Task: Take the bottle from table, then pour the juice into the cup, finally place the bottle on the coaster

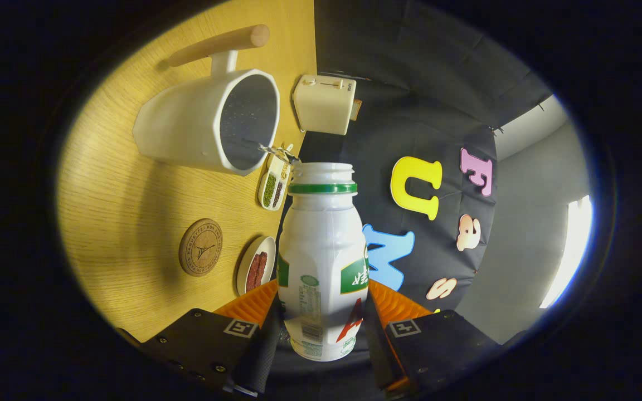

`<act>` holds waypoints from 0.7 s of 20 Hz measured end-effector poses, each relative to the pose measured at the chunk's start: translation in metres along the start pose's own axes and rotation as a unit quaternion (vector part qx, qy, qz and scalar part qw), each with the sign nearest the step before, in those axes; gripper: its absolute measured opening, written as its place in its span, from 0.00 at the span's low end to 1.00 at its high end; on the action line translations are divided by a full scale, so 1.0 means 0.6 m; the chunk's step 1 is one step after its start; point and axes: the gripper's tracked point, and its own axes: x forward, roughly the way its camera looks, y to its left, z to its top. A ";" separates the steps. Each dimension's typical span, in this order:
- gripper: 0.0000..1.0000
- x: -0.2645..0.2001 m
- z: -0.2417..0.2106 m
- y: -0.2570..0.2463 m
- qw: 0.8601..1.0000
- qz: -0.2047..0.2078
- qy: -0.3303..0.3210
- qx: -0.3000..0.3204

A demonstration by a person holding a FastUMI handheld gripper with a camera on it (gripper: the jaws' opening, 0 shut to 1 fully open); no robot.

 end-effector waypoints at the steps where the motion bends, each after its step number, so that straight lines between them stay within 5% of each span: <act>1: 0.71 0.001 -0.001 -0.002 1.000 0.000 0.001 -0.002; 14: 0.70 -0.001 0.000 -0.018 0.999 -0.010 0.001 -0.030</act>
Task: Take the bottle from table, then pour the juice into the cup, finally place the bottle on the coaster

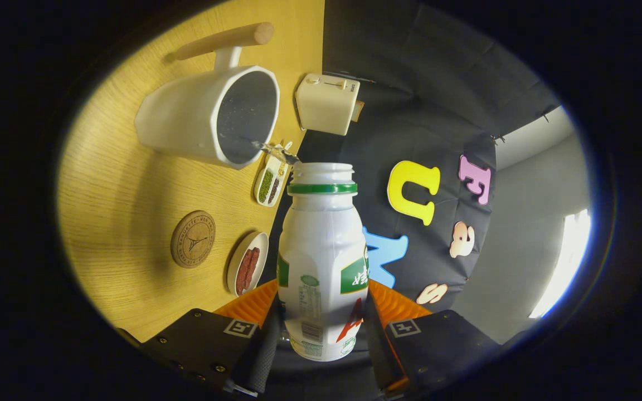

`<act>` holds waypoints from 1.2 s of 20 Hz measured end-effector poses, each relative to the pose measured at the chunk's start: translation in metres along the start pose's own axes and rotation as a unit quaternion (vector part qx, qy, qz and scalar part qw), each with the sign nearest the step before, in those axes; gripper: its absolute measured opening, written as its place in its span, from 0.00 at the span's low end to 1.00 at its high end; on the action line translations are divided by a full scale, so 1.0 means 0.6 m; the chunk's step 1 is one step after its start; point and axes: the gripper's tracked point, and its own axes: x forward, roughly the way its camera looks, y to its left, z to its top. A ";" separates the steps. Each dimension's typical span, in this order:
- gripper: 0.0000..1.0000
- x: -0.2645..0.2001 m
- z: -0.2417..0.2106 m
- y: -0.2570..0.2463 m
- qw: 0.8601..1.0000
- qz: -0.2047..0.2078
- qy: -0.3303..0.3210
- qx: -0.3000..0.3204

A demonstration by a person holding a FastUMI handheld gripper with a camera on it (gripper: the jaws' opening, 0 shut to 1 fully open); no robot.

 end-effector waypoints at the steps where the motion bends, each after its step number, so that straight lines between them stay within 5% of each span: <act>1: 0.70 -0.001 0.000 -0.002 1.000 -0.002 0.000 -0.003; 24: 0.70 -0.003 0.022 -0.023 0.996 -0.017 -0.008 -0.085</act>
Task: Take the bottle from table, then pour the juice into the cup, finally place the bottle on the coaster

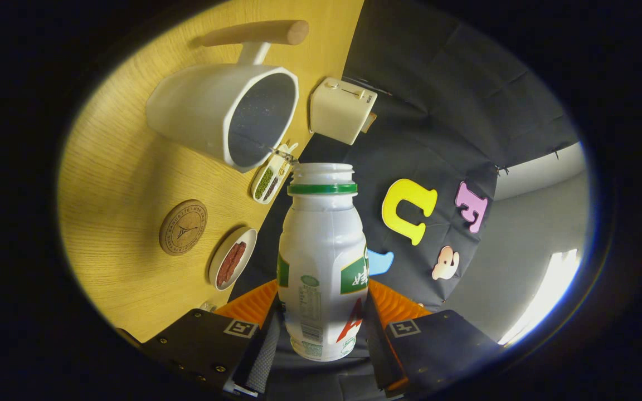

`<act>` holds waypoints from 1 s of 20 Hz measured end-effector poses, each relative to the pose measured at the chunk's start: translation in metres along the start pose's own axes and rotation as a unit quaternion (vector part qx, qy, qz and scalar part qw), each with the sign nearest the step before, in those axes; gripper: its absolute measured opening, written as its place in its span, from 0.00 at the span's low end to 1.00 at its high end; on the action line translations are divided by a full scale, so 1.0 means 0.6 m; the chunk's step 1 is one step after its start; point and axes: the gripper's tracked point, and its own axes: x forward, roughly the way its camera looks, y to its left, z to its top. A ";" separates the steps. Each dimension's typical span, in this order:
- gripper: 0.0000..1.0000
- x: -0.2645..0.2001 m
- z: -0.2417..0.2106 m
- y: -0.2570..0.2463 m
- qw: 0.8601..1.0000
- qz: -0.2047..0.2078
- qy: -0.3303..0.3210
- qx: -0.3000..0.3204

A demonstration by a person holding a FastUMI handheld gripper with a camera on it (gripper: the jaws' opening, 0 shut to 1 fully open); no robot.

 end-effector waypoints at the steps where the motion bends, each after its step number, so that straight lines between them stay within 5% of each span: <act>1: 0.70 0.001 0.001 0.002 1.000 0.001 0.000 -0.002; 14: 0.70 0.002 0.007 0.010 1.000 0.006 -0.005 -0.014; 20: 0.70 0.005 0.022 0.036 0.999 0.032 -0.008 0.027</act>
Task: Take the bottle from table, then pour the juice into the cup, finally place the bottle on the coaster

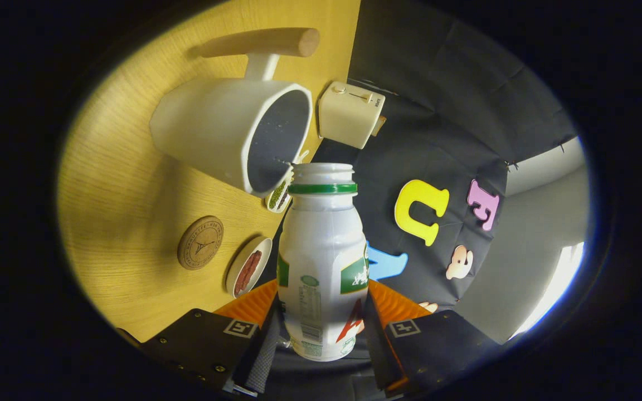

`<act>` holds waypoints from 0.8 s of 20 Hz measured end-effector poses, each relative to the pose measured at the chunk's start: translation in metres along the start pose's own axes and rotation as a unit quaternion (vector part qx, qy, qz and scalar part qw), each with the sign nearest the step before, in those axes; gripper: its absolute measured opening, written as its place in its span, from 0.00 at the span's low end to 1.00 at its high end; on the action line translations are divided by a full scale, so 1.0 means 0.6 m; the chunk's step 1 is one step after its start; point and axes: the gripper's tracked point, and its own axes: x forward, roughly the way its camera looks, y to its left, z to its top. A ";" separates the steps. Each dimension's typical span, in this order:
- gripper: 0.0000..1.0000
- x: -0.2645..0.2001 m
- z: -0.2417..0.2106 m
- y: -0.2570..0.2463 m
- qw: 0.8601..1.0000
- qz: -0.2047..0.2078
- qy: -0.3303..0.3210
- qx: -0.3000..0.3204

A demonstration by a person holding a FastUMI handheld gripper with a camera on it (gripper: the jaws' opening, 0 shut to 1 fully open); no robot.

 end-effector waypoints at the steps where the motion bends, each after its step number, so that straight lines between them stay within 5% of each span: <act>1: 0.70 -0.002 0.001 -0.001 1.000 -0.002 0.000 0.002; 16: 0.70 -0.005 0.012 0.040 0.981 0.053 -0.012 0.185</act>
